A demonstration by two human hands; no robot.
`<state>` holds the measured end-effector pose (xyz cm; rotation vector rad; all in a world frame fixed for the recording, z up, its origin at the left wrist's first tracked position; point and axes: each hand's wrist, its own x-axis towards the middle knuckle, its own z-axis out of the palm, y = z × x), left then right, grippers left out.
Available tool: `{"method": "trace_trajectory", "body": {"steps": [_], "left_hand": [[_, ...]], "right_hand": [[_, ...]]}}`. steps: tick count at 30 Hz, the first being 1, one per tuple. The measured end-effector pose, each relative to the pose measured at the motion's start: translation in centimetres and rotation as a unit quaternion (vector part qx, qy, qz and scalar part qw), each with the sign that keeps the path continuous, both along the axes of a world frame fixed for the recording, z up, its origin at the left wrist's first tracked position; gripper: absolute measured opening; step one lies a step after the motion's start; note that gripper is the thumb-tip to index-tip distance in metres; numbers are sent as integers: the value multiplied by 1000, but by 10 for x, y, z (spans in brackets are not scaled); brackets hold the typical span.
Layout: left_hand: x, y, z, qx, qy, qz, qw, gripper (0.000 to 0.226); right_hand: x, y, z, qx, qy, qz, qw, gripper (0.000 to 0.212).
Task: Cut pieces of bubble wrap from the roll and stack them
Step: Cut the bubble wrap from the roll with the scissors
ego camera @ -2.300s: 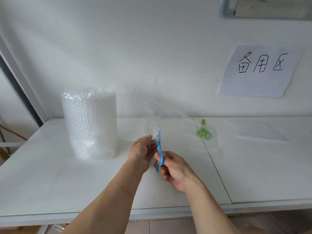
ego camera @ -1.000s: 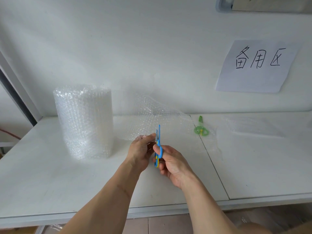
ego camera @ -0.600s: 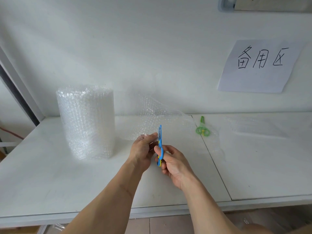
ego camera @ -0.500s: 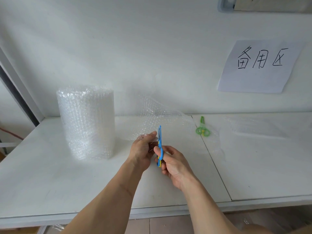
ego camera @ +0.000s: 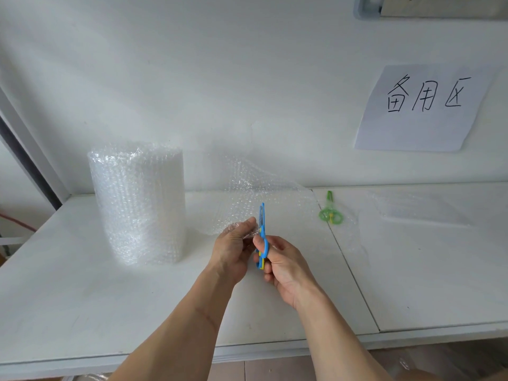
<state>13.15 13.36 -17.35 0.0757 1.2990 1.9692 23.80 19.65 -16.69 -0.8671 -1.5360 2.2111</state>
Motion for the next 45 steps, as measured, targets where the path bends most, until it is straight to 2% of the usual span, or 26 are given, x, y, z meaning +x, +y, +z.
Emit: {"method": "trace_trajectory", "body": {"steps": [9, 16, 21, 24, 28, 35, 38, 41, 45], "left_hand": [[1, -1, -2, -3, 17, 9, 1000, 22], [3, -2, -4, 15, 25, 8, 1000, 13], [3, -1, -5, 38, 16, 15, 999, 23], [2, -1, -6, 45, 13, 13, 999, 17], [2, -1, -8, 40, 38, 2, 998, 19], [1, -1, -10, 53, 6, 25, 998, 13], [3, -1, -8, 54, 9, 22, 998, 9], [4, -1, -7, 48, 4, 32, 998, 23], [3, -2, -8, 51, -8, 40, 998, 21]], "right_hand": [[-10, 4, 1, 13, -4, -5, 1000, 30], [-14, 10, 2, 18, -10, -3, 1000, 31], [-16, 13, 4, 32, -3, 2, 999, 31], [-17, 12, 3, 30, -1, 2, 1000, 34], [-20, 15, 5, 31, -3, 2, 1000, 30], [-22, 22, 13, 48, -7, 20, 999, 34], [-20, 24, 17, 58, -18, 29, 998, 28], [-18, 28, 22, 66, -28, 44, 997, 27], [-19, 32, 26, 74, -22, 51, 996, 27]]}}
